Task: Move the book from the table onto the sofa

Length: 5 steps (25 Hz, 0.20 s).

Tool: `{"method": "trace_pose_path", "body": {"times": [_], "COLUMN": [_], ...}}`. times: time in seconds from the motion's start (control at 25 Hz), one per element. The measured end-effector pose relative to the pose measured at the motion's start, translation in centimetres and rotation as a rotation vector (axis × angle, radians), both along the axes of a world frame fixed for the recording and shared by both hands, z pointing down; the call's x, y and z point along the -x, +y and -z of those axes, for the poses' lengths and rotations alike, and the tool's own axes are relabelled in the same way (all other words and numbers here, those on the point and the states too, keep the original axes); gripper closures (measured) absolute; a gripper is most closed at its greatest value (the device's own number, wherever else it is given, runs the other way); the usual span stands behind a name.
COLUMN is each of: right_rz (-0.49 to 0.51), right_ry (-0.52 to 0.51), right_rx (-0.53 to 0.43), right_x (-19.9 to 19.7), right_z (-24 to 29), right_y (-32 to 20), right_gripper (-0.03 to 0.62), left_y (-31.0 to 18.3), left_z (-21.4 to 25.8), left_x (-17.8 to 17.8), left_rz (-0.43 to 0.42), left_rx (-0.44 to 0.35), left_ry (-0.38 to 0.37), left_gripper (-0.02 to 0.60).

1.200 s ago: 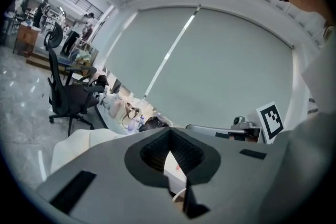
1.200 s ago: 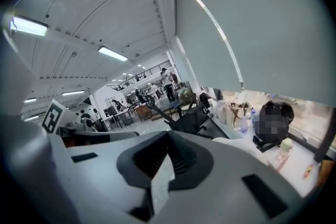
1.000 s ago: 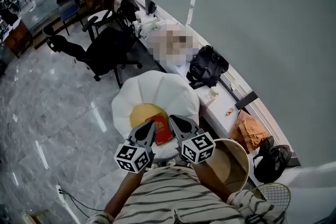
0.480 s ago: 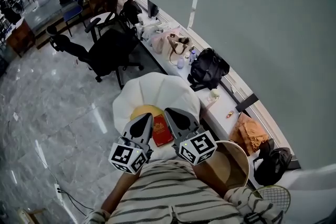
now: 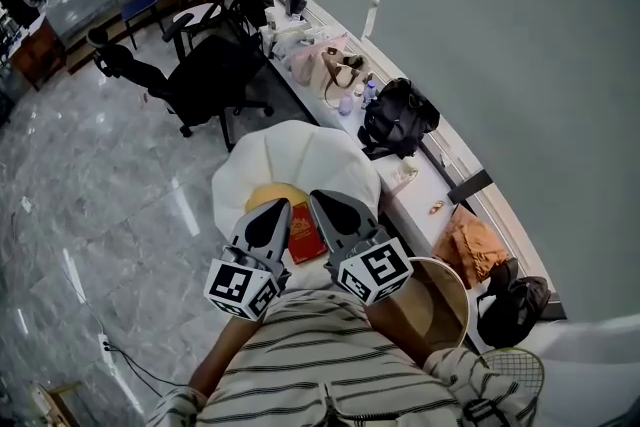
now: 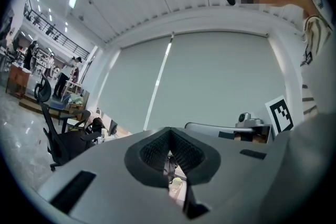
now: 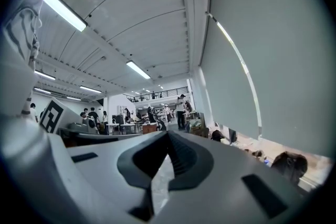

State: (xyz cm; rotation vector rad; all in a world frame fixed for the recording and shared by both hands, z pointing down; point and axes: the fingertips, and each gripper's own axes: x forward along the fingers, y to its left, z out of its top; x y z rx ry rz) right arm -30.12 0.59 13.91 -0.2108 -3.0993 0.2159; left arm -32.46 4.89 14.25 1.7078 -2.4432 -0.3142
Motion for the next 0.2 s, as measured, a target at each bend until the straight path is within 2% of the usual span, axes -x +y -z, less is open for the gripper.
{"method": "trace_pose_path", "body": {"times": [0.2], "right_rz": [0.003], "right_ry": [0.002], "right_rx": [-0.008], "right_x": [0.34], "right_z": [-0.36], "right_y": [0.1], "right_gripper": [0.582], "left_y": [0.52], "left_z": [-0.46], "left_x": [0.59], "left_rz": [0.012], "left_rx": [-0.015], "left_ry": [-0.006], "left_gripper": [0.577]}}
